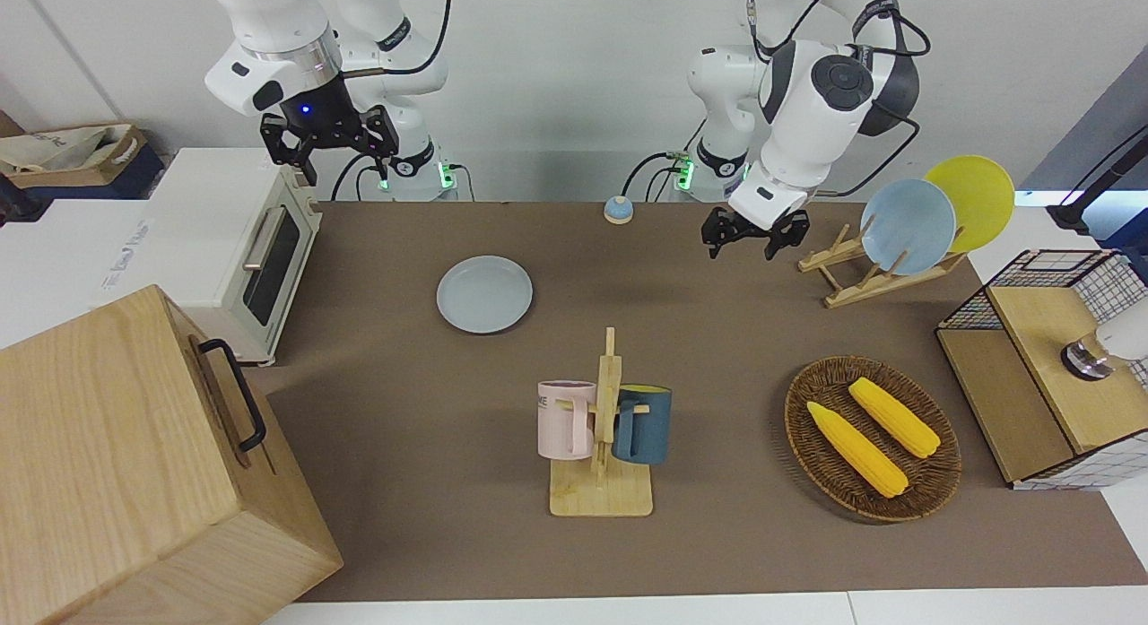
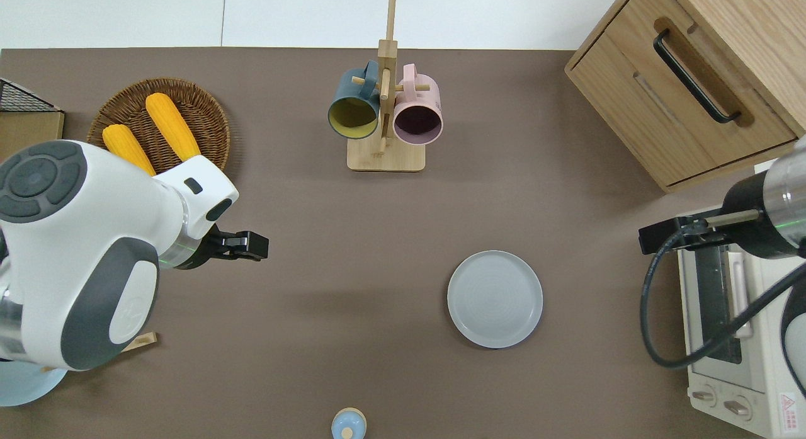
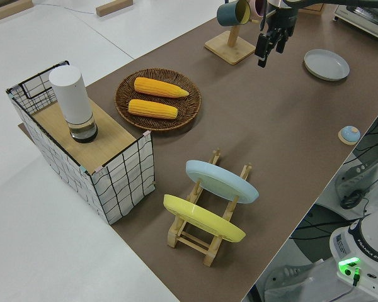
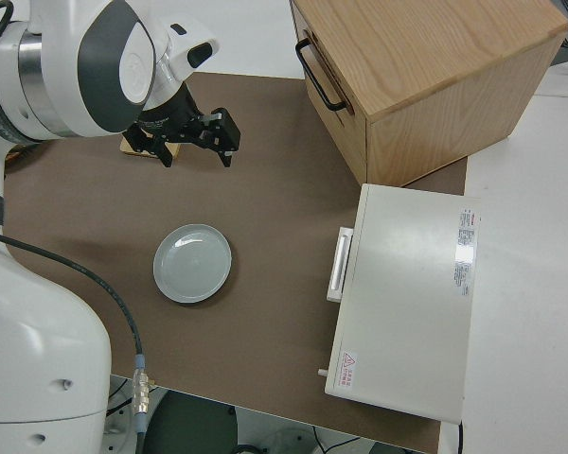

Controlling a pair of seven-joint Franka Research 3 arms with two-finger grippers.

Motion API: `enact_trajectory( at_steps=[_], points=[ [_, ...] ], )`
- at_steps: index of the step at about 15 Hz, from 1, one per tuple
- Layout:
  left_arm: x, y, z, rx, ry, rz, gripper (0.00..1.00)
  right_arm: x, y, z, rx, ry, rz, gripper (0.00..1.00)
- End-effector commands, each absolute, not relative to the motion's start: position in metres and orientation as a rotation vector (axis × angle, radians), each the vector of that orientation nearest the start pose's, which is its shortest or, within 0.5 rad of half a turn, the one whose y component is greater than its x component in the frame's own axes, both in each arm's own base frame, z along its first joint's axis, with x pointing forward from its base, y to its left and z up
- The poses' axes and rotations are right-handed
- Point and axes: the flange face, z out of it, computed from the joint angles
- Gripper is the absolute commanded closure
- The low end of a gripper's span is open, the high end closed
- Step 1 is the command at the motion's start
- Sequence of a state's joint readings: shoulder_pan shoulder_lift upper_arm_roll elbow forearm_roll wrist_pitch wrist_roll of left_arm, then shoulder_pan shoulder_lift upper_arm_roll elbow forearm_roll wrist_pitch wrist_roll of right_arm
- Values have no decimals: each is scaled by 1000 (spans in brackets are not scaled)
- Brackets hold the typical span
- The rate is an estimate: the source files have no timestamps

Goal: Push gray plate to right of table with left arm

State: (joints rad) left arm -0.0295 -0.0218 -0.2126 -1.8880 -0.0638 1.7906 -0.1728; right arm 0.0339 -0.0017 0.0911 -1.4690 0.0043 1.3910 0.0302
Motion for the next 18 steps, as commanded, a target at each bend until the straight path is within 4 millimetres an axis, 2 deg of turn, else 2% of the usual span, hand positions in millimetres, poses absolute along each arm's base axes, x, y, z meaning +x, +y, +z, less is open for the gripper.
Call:
enact_trajectory(
  at_steps=[1,2,4,6,7,12,15,18],
  points=[
    [538,-123,537,-3165,116,77,7,527,65,660,-3130,-145,128,17],
    [542,-107,551,-3166,119,76,7,527,65,660,-3129,-147,129,17],
    [546,-94,573,-3169,195,67,7,527,65,660,-3130,-147,128,17],
    [547,-81,586,-3170,193,75,7,527,65,661,-3130,-147,126,17],
    [548,-75,591,-3172,177,70,7,527,65,660,-3130,-147,128,17],
    [546,-67,612,-3158,247,46,7,527,65,660,-3130,-147,128,17],
    [546,-52,625,-3138,232,27,7,527,65,660,-3130,-147,128,17],
    [546,-51,625,-3130,231,26,7,527,65,661,-3130,-147,126,17]
  ],
)
